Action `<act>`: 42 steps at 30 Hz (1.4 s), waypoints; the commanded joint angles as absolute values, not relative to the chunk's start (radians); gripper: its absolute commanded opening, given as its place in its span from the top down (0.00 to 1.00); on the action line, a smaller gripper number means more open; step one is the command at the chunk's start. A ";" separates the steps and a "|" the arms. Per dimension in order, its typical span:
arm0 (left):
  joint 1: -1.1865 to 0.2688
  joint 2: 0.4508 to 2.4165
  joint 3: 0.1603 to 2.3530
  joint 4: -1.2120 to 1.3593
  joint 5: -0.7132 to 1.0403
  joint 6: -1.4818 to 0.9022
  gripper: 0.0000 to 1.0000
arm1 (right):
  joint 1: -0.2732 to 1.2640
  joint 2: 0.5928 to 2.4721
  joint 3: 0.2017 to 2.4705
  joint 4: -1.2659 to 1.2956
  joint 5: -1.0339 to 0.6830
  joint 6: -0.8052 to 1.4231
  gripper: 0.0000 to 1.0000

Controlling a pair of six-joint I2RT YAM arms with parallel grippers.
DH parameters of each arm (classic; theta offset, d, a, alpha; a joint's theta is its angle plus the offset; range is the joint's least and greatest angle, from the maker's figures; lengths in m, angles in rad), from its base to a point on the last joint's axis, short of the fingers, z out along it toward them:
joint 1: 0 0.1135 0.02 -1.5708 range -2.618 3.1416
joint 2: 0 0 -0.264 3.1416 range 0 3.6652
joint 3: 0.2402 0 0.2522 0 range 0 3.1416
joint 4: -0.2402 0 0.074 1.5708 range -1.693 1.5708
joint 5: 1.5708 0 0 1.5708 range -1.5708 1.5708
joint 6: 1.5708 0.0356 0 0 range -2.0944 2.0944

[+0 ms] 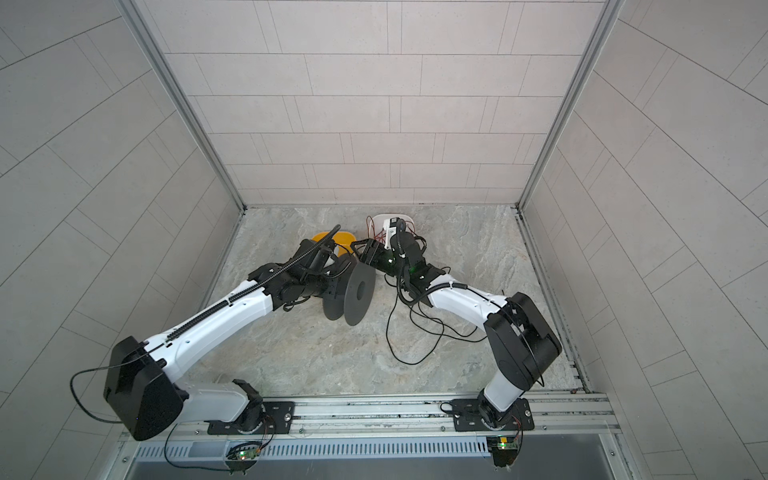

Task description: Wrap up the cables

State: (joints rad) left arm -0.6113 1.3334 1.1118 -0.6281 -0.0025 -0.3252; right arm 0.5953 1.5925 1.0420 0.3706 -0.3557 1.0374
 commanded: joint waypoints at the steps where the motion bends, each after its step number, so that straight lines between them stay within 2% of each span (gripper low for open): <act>1: -0.611 1.263 1.185 -0.651 -0.022 -0.313 1.00 | 0.554 1.522 1.058 0.255 -0.480 0.974 0.30; 4: -0.609 1.255 1.230 -0.706 -0.009 -0.297 1.00 | 0.519 1.472 1.041 0.229 -0.555 0.942 0.29; 8: -0.604 1.296 1.323 -0.778 0.043 -0.263 1.00 | 0.458 1.469 1.013 0.342 -0.728 0.983 0.30; 10: -0.599 1.323 1.386 -0.826 0.046 -0.244 1.00 | 0.431 1.451 0.988 0.360 -0.755 0.978 0.30; 14: -0.581 1.345 1.469 -0.885 0.043 -0.214 1.00 | 0.392 1.392 0.935 0.304 -0.696 0.896 0.30; 18: -0.533 1.351 1.531 -0.927 0.116 -0.198 1.00 | 0.351 1.385 0.927 0.210 -0.672 0.829 0.31; 24: -0.482 1.335 1.583 -0.948 0.209 -0.198 1.00 | 0.351 1.348 0.913 -0.044 -0.439 0.706 0.38; 26: -0.474 1.337 1.606 -0.961 0.217 -0.195 1.00 | 0.360 1.330 0.887 -0.073 -0.386 0.665 0.34; 29: -0.464 1.339 1.627 -0.950 0.254 -0.204 1.00 | 0.373 1.316 0.859 -0.122 -0.321 0.607 0.14; 30: -0.461 1.341 1.636 -0.944 0.266 -0.210 1.00 | 0.373 1.320 0.857 -0.137 -0.327 0.582 0.10; 36: -0.458 1.358 1.683 -0.934 0.324 -0.233 1.00 | 0.441 1.289 0.730 -0.025 -0.279 0.463 0.04; 40: -0.459 1.358 1.708 -0.933 0.324 -0.238 1.00 | 0.476 1.249 0.639 0.116 -0.248 0.437 0.07; 42: -0.457 1.358 1.722 -0.934 0.317 -0.238 1.00 | 0.493 1.246 0.630 0.142 -0.244 0.454 0.12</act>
